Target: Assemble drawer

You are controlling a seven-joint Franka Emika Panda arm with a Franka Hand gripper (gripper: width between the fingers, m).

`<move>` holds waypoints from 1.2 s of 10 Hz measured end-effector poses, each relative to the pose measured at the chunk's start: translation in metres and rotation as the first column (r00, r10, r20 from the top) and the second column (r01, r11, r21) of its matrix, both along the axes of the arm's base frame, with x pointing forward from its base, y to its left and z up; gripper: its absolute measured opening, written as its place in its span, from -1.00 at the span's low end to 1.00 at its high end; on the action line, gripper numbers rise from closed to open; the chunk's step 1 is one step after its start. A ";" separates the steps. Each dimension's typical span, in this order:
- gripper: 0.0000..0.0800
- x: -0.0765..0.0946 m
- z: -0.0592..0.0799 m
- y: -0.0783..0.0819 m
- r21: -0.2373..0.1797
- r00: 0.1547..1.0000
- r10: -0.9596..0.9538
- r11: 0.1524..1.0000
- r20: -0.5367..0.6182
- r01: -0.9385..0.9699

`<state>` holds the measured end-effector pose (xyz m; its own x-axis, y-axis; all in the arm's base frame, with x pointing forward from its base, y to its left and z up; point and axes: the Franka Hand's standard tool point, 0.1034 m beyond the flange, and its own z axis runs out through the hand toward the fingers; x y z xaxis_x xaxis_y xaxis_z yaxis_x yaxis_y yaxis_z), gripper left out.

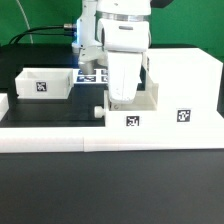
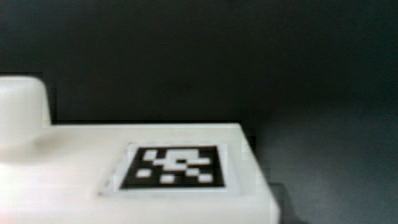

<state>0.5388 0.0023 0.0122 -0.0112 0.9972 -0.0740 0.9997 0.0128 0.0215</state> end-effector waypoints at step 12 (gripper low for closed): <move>-0.89 0.002 0.001 0.008 -0.006 0.999 -0.032 0.999 0.015 0.032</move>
Offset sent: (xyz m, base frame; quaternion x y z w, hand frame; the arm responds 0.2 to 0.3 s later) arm 0.0000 0.0000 0.0000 0.0000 0.0000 0.0000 1.0000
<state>0.5404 0.0098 0.0132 0.0219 0.9965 -0.0801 0.9992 -0.0191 0.0363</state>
